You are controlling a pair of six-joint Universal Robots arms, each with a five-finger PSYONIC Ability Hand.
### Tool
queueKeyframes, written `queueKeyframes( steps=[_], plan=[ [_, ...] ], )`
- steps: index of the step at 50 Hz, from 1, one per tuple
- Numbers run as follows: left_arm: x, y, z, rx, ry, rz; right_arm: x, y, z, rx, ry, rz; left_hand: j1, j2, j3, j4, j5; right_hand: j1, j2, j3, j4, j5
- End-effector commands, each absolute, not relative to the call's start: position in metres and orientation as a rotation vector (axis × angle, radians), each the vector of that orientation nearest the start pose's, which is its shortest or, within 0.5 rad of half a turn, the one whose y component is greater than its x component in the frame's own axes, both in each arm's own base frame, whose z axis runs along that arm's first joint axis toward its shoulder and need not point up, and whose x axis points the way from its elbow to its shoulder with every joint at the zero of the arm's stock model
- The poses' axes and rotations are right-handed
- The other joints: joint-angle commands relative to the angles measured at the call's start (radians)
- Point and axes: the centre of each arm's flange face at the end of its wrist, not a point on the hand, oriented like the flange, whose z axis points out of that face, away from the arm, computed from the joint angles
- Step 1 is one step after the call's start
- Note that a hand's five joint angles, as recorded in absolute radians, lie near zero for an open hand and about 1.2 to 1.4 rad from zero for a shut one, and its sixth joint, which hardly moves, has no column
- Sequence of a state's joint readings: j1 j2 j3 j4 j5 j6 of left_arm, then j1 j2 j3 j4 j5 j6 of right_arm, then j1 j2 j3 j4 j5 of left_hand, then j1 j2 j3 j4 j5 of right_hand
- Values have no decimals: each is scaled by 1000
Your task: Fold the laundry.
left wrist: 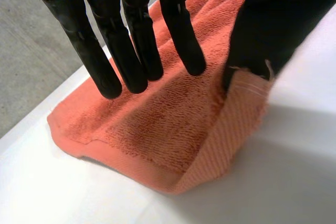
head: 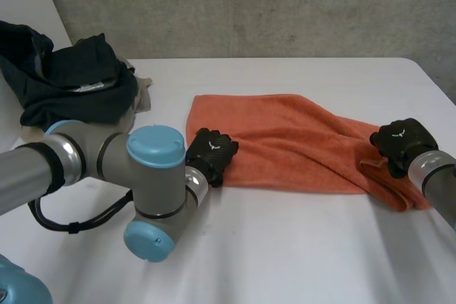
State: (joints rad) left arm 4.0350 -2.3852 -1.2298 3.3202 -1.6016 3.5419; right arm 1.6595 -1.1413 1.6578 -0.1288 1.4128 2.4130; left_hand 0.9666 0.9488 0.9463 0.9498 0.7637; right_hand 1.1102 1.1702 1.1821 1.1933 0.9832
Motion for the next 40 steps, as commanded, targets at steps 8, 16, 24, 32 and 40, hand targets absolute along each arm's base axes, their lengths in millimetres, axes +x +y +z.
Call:
queueKeyframes(
  steps=[8, 16, 24, 32, 40],
  plan=[
    [-354, -290, 129, 1248, 2209, -1976, 174, -328, 159, -1247, 2504, -1886, 430, 447, 450, 446, 458, 286, 226, 214, 203, 239],
    [-340, -282, 183, 1193, 2188, -2035, 173, -330, 183, -1246, 2482, -1965, 430, 447, 450, 446, 458, 286, 226, 214, 203, 239],
    [-306, -265, 276, 1047, 2057, -2209, 163, -319, 263, -1189, 2463, -2079, 430, 447, 450, 446, 458, 286, 226, 214, 203, 239],
    [-261, -249, 336, 872, 1899, -2331, 100, -320, 335, -1027, 2636, -2210, 430, 447, 450, 446, 458, 286, 226, 214, 203, 239],
    [-244, -248, 311, 870, 1984, -2210, 85, -315, 319, -1098, 2772, -2012, 430, 447, 450, 446, 458, 286, 226, 214, 203, 239]
  ],
)
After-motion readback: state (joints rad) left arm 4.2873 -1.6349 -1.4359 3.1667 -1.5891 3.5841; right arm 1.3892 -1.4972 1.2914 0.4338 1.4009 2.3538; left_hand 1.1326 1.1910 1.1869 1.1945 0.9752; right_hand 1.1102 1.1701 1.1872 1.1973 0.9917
